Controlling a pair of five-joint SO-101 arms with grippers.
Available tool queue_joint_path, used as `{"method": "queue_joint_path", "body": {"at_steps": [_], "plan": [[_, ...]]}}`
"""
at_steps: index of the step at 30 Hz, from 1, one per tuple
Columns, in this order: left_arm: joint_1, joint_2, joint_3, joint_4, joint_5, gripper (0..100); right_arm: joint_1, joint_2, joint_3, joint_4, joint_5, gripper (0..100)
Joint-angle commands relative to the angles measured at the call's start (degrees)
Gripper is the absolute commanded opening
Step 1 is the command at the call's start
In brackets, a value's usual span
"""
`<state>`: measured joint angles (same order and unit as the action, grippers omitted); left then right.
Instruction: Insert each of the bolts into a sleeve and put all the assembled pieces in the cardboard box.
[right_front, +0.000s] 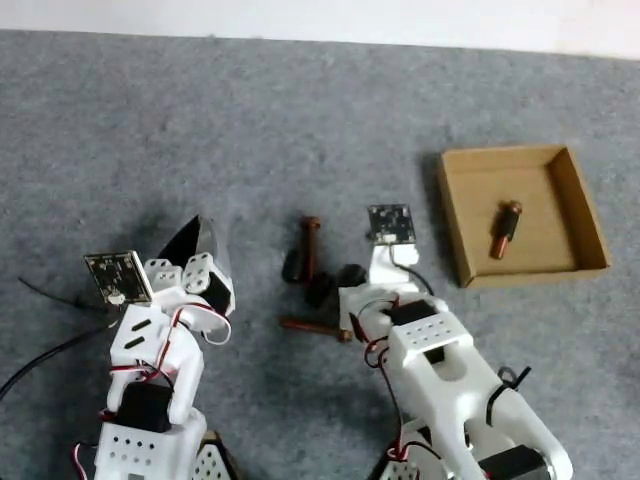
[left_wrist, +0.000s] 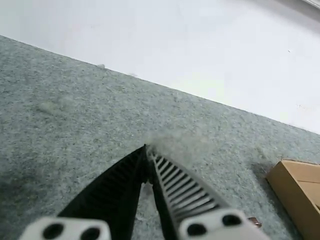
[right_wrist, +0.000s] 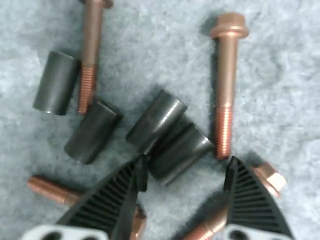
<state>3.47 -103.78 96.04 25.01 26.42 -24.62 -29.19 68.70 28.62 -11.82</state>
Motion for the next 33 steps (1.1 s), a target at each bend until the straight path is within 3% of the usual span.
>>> {"method": "queue_joint_path", "body": {"at_steps": [1,9,16,27,33], "plan": [[0.9,-0.7,1.2,0.3,-0.4,1,-2.3,0.0,-1.6,0.2,-0.4,23.1],[0.9,-0.7,1.2,0.3,-0.4,1,-3.4,0.0,-1.9,0.2,-0.4,23.1],[0.9,-0.7,1.2,0.3,-0.4,1,3.6,0.0,-2.2,0.2,-6.1,23.1],[0.9,-0.7,1.2,0.3,-0.4,1,3.7,-0.7,-2.2,0.4,-6.2,23.1],[0.9,-0.7,1.2,0.3,-0.4,1,0.7,-0.7,-6.1,7.5,-6.5,23.1]]}}
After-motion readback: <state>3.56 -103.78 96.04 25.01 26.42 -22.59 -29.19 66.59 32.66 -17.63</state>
